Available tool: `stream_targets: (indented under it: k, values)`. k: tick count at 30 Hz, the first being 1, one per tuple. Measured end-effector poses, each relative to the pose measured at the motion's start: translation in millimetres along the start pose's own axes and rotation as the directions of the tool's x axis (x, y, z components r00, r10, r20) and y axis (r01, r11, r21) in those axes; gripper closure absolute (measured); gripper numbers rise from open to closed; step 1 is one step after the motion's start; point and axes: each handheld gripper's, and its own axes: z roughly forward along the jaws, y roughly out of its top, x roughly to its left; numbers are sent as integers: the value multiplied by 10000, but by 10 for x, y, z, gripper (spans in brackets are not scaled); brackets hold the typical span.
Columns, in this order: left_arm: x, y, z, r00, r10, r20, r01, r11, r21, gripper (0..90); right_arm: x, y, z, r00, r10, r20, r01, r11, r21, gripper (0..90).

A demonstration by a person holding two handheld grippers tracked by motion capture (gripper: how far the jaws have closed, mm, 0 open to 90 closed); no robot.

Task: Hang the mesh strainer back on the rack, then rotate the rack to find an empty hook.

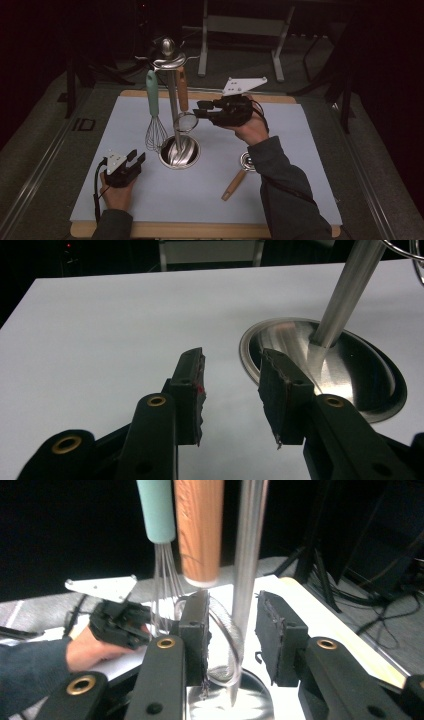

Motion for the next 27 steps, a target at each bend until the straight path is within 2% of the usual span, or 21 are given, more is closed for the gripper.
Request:
stream_targets:
  k: [3,6,10,13,18,27]
  values:
    - [2,0,1,10000,7,-3,-7,10000,15,622,-10,-32,-14,9997,-115,208,109,9995,293,678]
    - [1,0,4,10000,-9,-6,9,10000,-3,622,15,-61,-16,9978,-532,406,499,9957,782,700]
    - [0,1,5,10000,22,-7,-22,10000,24,622,47,-106,11,9914,-1079,741,954,9833,1550,702]
    - [2,2,1,10000,-17,-6,17,10000,-13,622,64,-152,37,9866,-1311,971,1101,9743,1966,684]
    - [-2,7,-11,10000,-25,14,25,10000,-59,622,54,-275,60,9803,-1324,1464,933,9644,2476,639]
    - [-46,44,-83,9997,-205,153,212,9987,-464,623,-61,-615,10,9788,-515,1983,7,9687,2481,633]
